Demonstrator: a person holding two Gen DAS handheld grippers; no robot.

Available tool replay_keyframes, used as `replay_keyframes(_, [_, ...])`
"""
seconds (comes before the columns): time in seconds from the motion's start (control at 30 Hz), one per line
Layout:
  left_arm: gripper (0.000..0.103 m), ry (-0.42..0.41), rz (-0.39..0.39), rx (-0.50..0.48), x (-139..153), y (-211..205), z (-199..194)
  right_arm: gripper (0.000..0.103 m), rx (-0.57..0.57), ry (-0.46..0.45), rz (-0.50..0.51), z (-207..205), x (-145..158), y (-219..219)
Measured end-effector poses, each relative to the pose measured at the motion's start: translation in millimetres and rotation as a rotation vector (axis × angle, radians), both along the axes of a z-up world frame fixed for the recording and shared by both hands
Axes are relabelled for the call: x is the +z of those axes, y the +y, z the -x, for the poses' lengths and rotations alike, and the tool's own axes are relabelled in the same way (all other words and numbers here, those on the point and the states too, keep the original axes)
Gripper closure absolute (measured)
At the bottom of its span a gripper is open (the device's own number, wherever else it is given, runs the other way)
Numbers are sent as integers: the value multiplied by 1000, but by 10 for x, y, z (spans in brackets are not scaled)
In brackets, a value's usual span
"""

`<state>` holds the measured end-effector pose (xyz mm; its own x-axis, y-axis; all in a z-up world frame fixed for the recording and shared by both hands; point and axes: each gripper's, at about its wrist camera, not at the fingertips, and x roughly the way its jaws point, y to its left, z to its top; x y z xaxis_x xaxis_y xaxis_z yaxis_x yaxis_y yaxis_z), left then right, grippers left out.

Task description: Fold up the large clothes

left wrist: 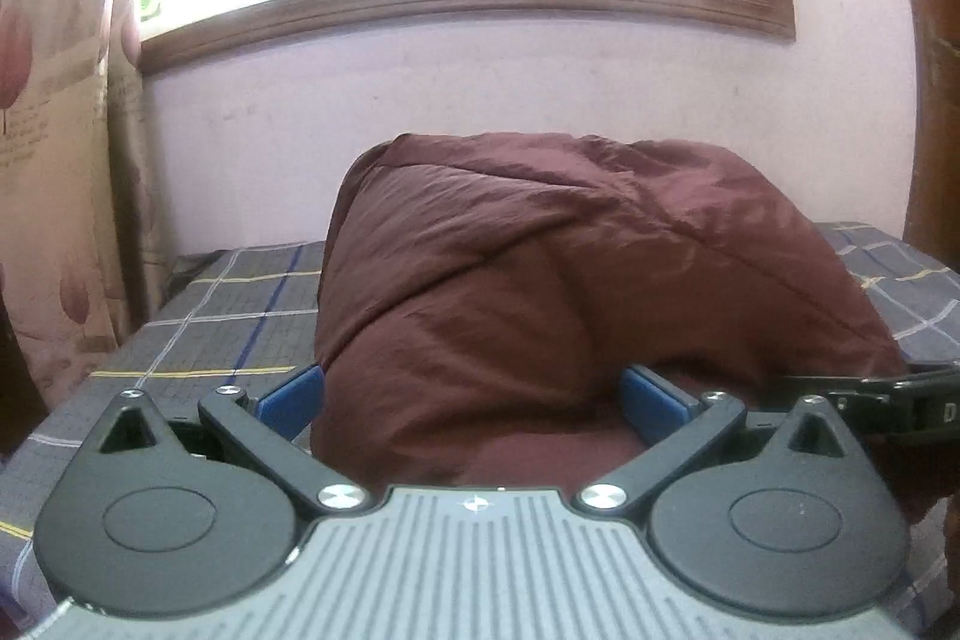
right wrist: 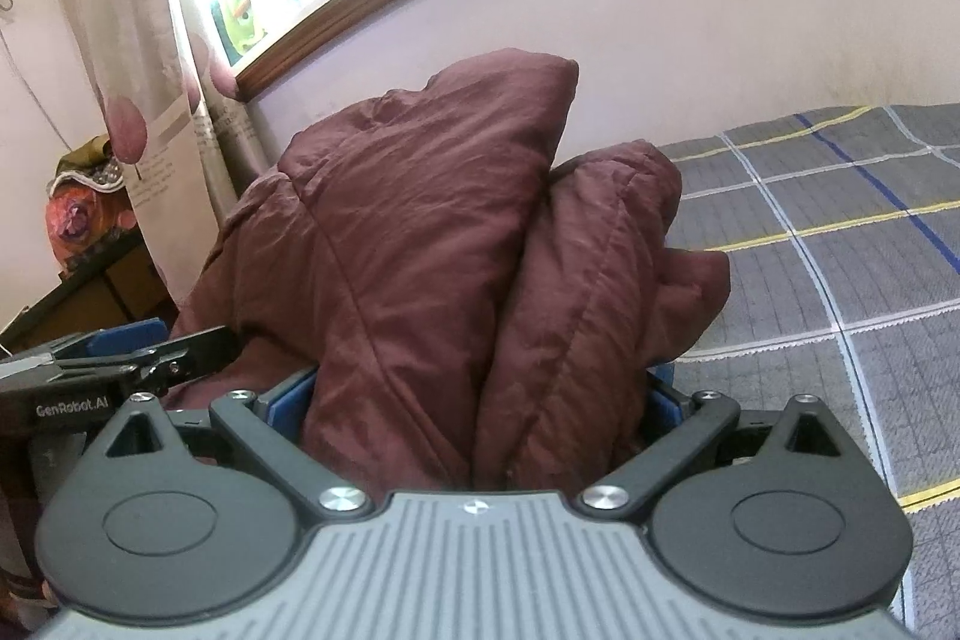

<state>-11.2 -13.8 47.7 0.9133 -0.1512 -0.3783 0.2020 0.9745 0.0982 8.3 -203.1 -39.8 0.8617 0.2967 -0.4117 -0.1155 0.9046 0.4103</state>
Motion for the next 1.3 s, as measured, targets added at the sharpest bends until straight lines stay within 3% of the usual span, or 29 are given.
replay_keyframes(0.37, [0, 22, 59, 79, 28, 60, -41, 0, 21, 23, 25, -33, -101, -24])
replay_keyframes(0.53, [0, -20, 33, 123, 60, 24, 22, 0, 9, 43, -16, -39, -229, -69])
replay_keyframes(0.73, [0, -3, 25, 105, 167, -32, 58, 0, -18, 49, 19, 9, -67, 3])
replay_keyframes(0.83, [0, -40, 34, 122, 215, -50, 132, 0, -43, 45, 51, 54, 45, 67])
replay_keyframes(1.03, [0, -33, 62, 136, 342, -70, 240, 0, -122, -33, 169, 313, 429, 269])
replay_keyframes(1.13, [0, -22, 59, 195, 444, -76, 313, 0, -190, -51, 319, 446, 635, 495])
replay_keyframes(1.3, [0, 77, 100, 151, 565, -39, 415, 0, -272, -14, 522, 538, 770, 850])
